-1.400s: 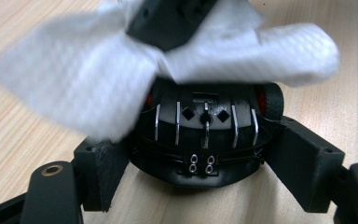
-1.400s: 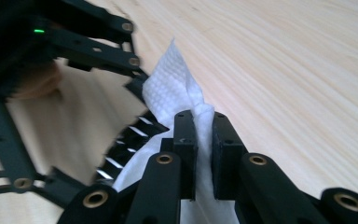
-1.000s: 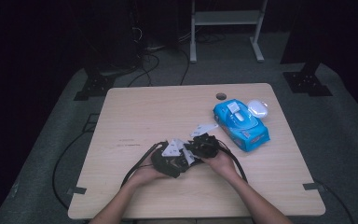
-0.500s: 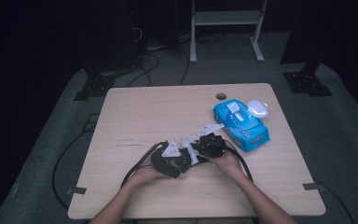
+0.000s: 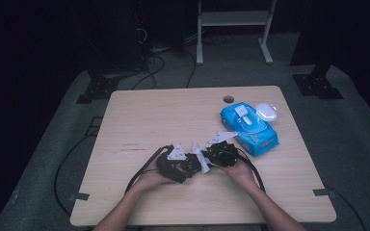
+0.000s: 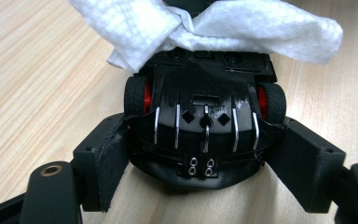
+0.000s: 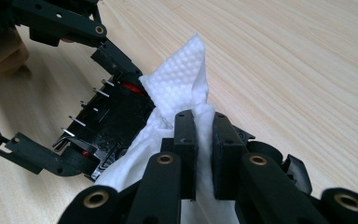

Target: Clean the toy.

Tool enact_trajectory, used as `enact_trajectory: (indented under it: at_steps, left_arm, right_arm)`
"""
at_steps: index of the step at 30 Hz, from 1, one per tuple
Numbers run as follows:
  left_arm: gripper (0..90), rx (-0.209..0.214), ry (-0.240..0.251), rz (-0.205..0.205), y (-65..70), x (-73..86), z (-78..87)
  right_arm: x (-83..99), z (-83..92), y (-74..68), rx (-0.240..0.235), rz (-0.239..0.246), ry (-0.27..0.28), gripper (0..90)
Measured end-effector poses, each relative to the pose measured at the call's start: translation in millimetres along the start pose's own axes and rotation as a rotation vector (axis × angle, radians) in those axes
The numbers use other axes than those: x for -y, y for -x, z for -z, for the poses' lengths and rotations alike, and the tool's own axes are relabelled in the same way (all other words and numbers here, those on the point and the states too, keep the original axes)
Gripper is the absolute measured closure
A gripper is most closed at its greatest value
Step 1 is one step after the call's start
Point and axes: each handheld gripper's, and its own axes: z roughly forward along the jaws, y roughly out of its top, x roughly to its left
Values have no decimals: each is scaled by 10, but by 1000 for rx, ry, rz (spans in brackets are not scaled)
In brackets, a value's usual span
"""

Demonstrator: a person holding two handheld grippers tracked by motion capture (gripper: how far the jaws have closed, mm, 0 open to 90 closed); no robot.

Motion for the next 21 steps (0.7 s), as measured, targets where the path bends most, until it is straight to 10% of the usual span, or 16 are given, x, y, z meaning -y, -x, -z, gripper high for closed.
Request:
enact_trajectory:
  at_steps: [12, 21]
  left_arm:
    - [242, -15, -1, -37, 65, -32, -31]
    - [246, -13, 7, -43, 33, -1, 8]
  right_arm:
    - [-9, 0, -104, -13, 20, -4, 822]
    - [99, 104, 104, 65, 24, -38, 821]
